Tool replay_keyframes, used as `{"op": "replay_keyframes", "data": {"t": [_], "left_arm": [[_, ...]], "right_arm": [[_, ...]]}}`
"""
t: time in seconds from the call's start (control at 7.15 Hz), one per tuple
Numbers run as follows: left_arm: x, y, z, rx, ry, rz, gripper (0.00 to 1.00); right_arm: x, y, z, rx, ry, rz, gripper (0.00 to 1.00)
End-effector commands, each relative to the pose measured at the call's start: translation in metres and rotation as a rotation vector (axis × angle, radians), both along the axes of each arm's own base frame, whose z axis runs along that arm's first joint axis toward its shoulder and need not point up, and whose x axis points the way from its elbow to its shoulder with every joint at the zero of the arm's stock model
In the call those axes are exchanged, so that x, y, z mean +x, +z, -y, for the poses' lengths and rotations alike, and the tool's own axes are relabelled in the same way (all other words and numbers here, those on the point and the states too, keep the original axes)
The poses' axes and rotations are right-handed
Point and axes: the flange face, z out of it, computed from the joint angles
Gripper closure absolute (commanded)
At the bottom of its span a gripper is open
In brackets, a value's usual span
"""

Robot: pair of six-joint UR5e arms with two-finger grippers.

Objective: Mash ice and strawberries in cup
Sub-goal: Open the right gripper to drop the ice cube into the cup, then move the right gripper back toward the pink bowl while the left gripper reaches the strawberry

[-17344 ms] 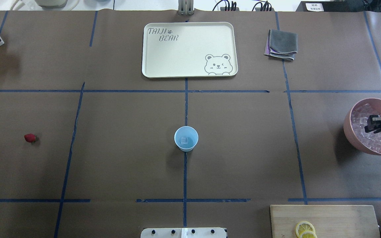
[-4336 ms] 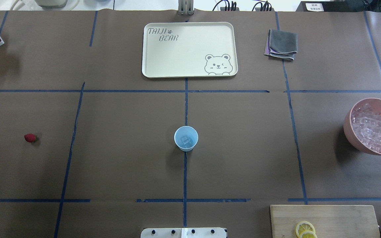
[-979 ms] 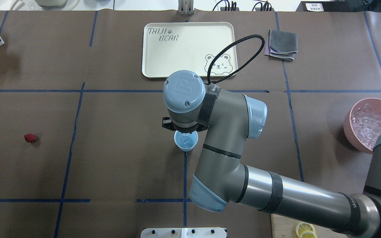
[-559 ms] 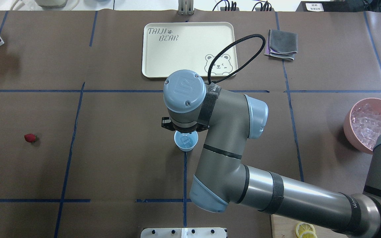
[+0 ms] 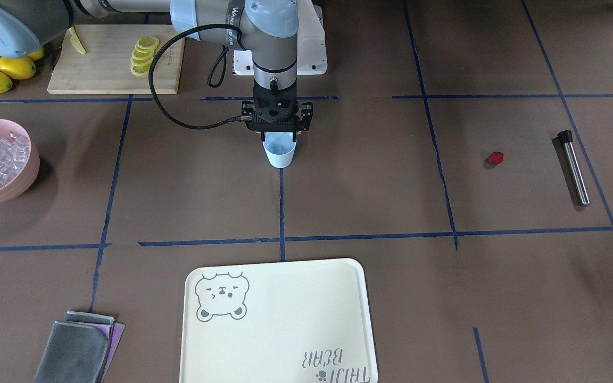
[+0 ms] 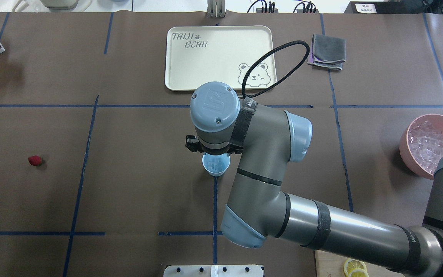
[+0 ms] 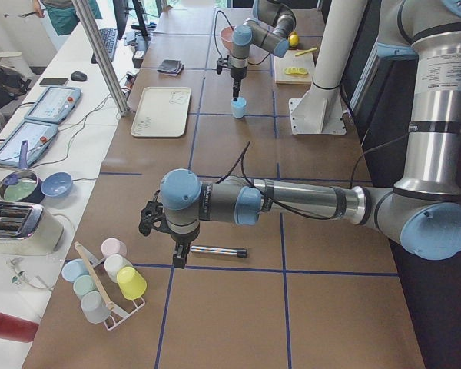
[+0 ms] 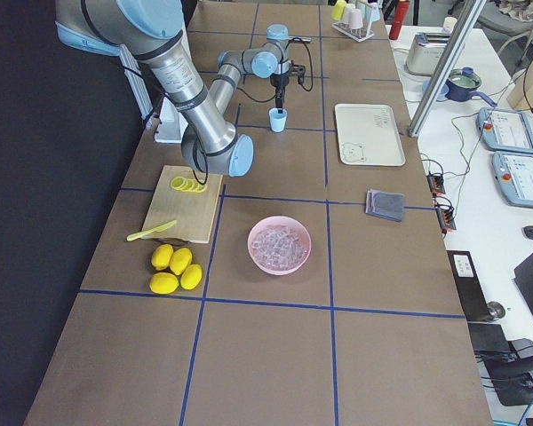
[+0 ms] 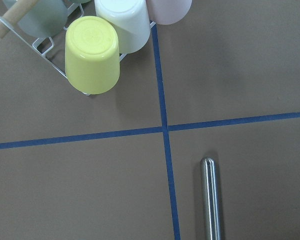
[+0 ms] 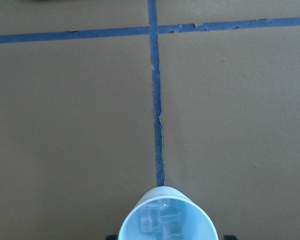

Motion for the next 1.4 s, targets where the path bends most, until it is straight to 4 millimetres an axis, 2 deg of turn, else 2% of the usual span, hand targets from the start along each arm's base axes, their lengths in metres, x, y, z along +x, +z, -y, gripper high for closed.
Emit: {"op": "replay_keyframes", "data": {"t": [0.0,0.28,0.42,0.56,0.7,0.84,0.98,1.12,1.26], "left_arm": [[0.000,-0.001,0.000,0.000,-0.001,0.000,0.00],[0.000,0.000,0.000,0.001,0.000,0.002,0.00],[0.000,-0.004,0.000,0.008,-0.001,0.005,0.00],[0.003,-0.017,0.003,0.026,-0.004,0.003,0.00],[0.030,-0.049,0.004,0.003,-0.033,-0.011,0.00],[0.075,-0.082,-0.012,-0.039,-0.060,-0.033,0.00],[0.118,-0.096,-0.036,-0.068,-0.075,-0.049,0.00],[0.146,-0.094,-0.051,-0.074,-0.114,-0.073,0.00],[0.188,-0.087,-0.068,-0.053,-0.147,-0.054,0.00]], "right_arm": [[0.002,-0.002,-0.001,0.001,0.002,0.006,0.01],[0.006,-0.005,-0.002,0.003,0.005,0.013,0.01],[0.014,-0.014,-0.006,0.012,0.002,0.032,0.01],[0.034,-0.021,-0.004,0.010,0.018,0.028,0.01],[0.065,-0.018,0.008,0.016,0.047,0.024,0.01],[0.103,0.004,0.028,0.014,0.067,0.022,0.01],[0.150,0.029,0.052,0.050,0.038,0.010,0.01],[0.191,0.055,0.074,0.080,0.014,-0.011,0.01],[0.229,0.079,0.094,0.120,-0.026,-0.029,0.01]]}}
